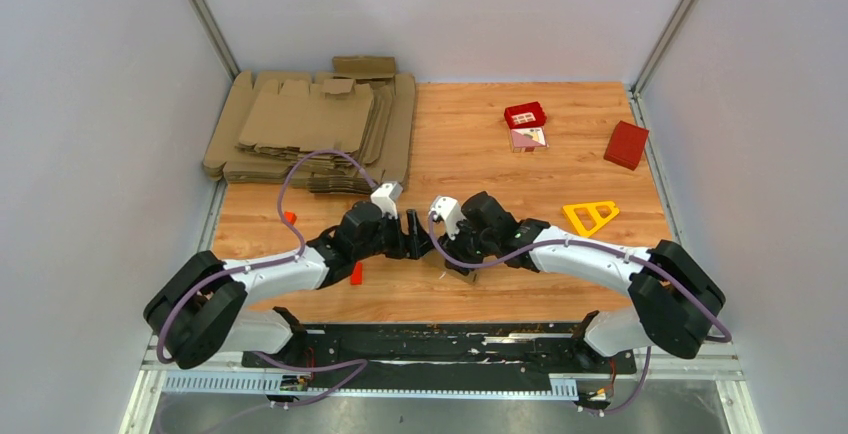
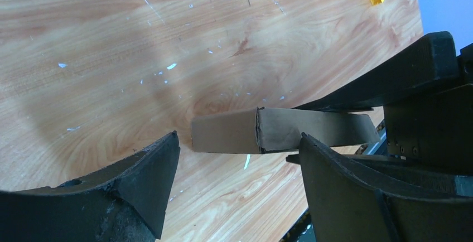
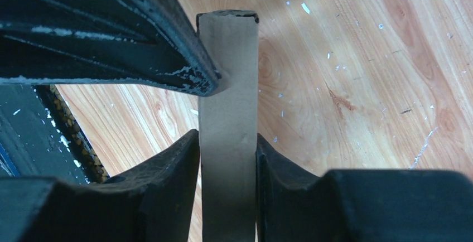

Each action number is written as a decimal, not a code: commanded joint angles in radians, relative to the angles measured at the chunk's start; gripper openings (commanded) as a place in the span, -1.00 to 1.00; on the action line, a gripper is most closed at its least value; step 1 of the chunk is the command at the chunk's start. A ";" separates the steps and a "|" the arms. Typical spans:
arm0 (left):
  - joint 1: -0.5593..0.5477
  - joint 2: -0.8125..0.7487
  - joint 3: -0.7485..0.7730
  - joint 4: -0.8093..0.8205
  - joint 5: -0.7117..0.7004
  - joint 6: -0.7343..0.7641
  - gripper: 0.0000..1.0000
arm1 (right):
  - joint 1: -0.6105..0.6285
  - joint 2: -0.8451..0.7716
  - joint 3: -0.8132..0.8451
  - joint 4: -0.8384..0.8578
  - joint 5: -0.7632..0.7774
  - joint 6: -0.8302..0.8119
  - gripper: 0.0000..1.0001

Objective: Fold the paper box

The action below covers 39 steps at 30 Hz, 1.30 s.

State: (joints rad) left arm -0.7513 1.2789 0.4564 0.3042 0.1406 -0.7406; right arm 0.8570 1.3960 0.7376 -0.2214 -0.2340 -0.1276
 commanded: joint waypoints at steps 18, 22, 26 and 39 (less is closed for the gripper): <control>-0.014 0.075 -0.120 0.139 -0.085 0.023 0.64 | 0.007 -0.222 0.061 -0.138 0.039 0.053 0.21; -0.014 0.074 -0.118 0.136 -0.084 0.023 0.63 | 0.006 -0.323 0.066 -0.216 0.070 0.073 0.08; -0.014 0.066 -0.123 0.135 -0.081 0.024 0.62 | 0.007 -0.398 0.052 -0.263 0.095 0.104 -0.92; -0.015 0.056 -0.138 0.143 -0.067 0.020 0.60 | 0.007 -0.361 -0.086 -0.196 0.174 0.166 -1.00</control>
State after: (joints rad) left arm -0.7654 1.3205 0.3561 0.5579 0.1043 -0.7544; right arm 0.8570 1.0019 0.6907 -0.4698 -0.1181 -0.0093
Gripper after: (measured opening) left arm 0.804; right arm 0.009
